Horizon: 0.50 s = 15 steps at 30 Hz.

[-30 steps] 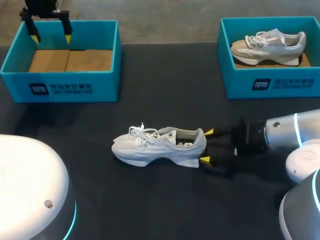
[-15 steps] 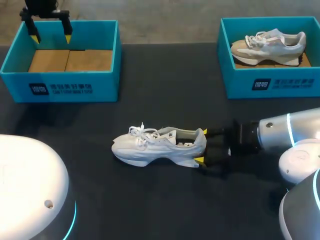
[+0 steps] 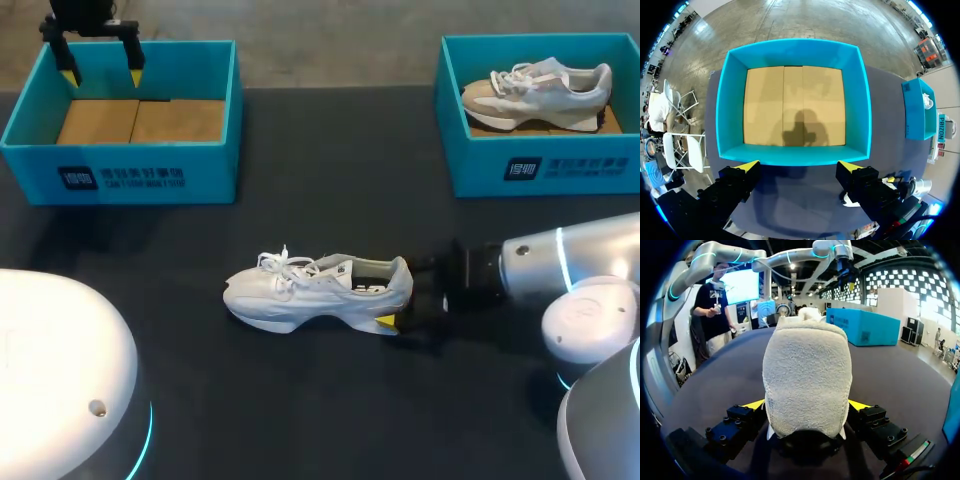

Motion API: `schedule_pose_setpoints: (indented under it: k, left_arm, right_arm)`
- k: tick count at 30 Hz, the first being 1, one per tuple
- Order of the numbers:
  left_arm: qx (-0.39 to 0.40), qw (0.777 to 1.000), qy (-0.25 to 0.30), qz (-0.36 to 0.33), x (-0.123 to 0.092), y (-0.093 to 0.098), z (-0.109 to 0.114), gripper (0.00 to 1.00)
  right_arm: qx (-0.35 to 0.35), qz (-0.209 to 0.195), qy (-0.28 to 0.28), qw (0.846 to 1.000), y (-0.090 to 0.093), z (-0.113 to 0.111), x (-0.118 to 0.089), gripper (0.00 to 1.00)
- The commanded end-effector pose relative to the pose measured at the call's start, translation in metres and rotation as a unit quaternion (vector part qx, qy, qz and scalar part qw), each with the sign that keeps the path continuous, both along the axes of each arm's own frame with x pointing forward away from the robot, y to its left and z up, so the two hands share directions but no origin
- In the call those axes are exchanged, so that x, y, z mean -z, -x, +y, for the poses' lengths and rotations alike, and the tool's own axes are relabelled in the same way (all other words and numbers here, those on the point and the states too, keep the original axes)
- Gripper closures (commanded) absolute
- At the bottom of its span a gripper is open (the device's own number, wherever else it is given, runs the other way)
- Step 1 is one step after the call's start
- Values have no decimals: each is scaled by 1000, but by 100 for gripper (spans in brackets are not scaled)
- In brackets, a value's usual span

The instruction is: Take the shoe out of the shoebox, open the shoe tongue, remove and reinsert the insole, then place the shoe into the shoebox

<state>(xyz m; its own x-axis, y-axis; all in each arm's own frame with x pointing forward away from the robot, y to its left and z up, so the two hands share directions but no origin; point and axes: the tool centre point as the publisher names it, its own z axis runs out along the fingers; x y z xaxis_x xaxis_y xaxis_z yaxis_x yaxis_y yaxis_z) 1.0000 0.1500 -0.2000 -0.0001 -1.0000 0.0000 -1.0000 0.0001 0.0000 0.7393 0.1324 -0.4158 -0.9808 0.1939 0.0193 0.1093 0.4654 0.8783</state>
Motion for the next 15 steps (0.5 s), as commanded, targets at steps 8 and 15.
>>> schedule_pose_setpoints:
  k: [8, 15]
  left_arm:
    - [0, 1000, 0, 0, 0, 0, 0, 0]
    - [0, 1000, 0, 0, 0, 0, 0, 0]
  right_arm:
    - [-3, 3, -1, 1000, -3, 5, 8, 100]
    - [-19, 0, -1, 1000, -5, 1, 6, 100]
